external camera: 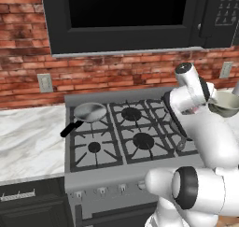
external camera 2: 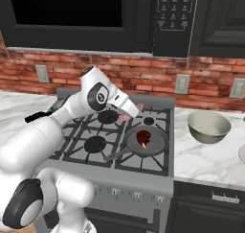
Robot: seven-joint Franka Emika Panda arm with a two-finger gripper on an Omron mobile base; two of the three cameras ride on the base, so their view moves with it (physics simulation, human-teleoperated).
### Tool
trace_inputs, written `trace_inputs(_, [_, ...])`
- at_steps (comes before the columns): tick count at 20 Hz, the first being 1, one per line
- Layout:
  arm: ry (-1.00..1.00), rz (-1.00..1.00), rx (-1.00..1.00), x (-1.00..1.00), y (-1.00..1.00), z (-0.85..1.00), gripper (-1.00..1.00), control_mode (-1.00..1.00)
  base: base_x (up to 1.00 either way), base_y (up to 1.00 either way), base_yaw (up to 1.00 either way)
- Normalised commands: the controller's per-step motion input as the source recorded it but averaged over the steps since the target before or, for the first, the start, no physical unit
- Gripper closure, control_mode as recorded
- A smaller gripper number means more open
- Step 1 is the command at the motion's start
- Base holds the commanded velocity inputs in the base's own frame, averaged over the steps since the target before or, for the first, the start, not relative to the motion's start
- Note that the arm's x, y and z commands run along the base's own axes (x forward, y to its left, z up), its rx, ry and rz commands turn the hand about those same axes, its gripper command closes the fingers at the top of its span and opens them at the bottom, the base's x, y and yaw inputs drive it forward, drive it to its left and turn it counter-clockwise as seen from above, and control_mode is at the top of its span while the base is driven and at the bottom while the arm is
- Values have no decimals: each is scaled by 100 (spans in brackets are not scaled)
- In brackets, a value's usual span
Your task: Place one of the steaks on the plate and the other in the bowl. Then place the bowl in the fridge.
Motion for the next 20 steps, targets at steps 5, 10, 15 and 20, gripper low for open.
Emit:
trace_inputs(5, [1,-11,0,0,-92,0,100,-100,0,0,0])
trace_inputs(10, [-2,-2,3,0,-70,0,100,-100,0,0,0])
trace_inputs(15, [-13,0,11,0,-53,-4,100,-100,0,0,0])
trace_inputs(20, [-5,12,2,2,-31,-7,100,-100,0,0,0])
